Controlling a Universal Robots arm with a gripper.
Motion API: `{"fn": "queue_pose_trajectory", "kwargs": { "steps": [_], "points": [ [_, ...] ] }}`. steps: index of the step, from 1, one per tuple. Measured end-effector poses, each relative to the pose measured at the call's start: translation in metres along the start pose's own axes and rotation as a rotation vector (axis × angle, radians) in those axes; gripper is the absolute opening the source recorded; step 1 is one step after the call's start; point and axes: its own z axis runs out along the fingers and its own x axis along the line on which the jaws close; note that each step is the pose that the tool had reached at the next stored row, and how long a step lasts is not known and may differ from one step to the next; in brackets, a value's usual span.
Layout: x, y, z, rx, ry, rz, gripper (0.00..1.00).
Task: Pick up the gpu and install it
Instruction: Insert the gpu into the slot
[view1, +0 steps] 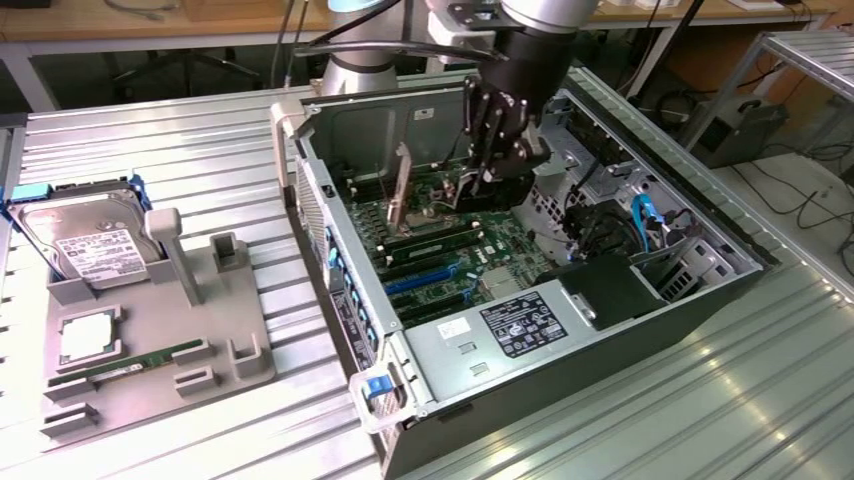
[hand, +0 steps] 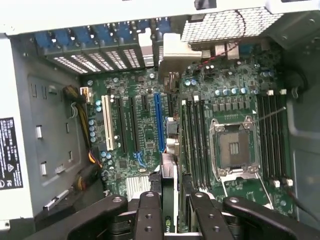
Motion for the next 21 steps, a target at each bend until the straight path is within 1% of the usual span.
{"fn": "queue_pose_trajectory", "kwargs": {
  "steps": [2, 5, 6, 12, 16, 18, 21],
  "points": [
    [0.000, 0.0043, 0.0041, 0.0001, 0.0001, -0.004, 0.26],
    [0.001, 0.0153, 0.0103, 0.0001, 0.0002, -0.005, 0.26],
    [0.002, 0.0169, 0.0125, 0.0002, 0.0001, -0.007, 0.26],
    [0.005, 0.0184, 0.0228, 0.0000, 0.0022, -0.051, 0.26],
    [0.006, 0.0274, 0.0302, 0.0002, 0.0023, -0.056, 0.26],
    [0.006, 0.0285, 0.0329, 0.0002, 0.0024, -0.060, 0.26],
    [0.006, 0.0285, 0.0333, 0.0002, 0.0029, -0.061, 0.26]
  ]
}}
